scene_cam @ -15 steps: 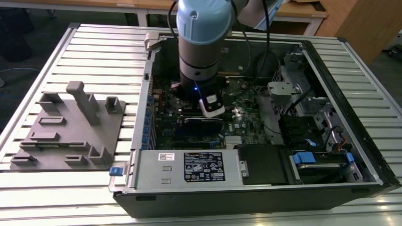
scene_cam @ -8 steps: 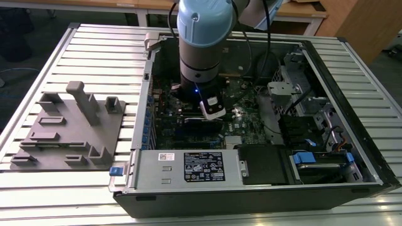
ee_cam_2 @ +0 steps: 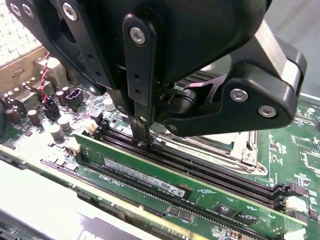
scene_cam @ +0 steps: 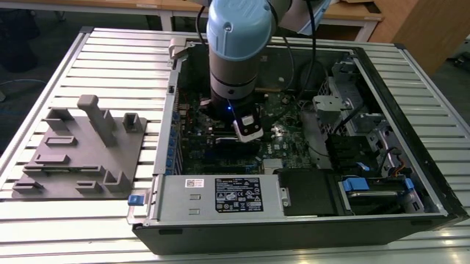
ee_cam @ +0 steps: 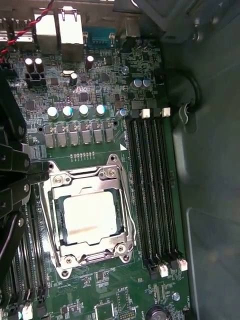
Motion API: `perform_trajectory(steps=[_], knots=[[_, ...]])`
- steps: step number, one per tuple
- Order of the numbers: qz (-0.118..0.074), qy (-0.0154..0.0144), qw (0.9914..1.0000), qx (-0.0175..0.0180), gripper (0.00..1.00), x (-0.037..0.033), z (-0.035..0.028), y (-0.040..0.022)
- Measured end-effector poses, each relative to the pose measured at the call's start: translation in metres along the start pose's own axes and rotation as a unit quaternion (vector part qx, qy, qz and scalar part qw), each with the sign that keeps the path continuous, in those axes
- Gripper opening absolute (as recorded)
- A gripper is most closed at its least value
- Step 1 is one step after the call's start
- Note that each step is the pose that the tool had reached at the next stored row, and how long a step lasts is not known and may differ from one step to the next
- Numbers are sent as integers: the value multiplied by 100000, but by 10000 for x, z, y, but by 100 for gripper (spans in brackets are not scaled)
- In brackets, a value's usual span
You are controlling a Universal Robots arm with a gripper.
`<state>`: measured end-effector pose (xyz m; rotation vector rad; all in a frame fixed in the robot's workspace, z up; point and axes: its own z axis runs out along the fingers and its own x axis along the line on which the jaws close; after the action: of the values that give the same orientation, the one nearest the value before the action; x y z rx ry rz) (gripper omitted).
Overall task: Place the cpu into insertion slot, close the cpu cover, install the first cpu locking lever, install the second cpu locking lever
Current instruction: 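Install the second cpu locking lever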
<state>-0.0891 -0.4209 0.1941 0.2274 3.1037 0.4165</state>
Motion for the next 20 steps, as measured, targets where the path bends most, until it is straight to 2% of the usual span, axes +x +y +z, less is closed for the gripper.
perform_trajectory(steps=[9, 20], knots=[[15, 100, 99997, -829, 10, -1, 24, -23], [16, 120, 99996, -836, 10, 38, 37, -36]])
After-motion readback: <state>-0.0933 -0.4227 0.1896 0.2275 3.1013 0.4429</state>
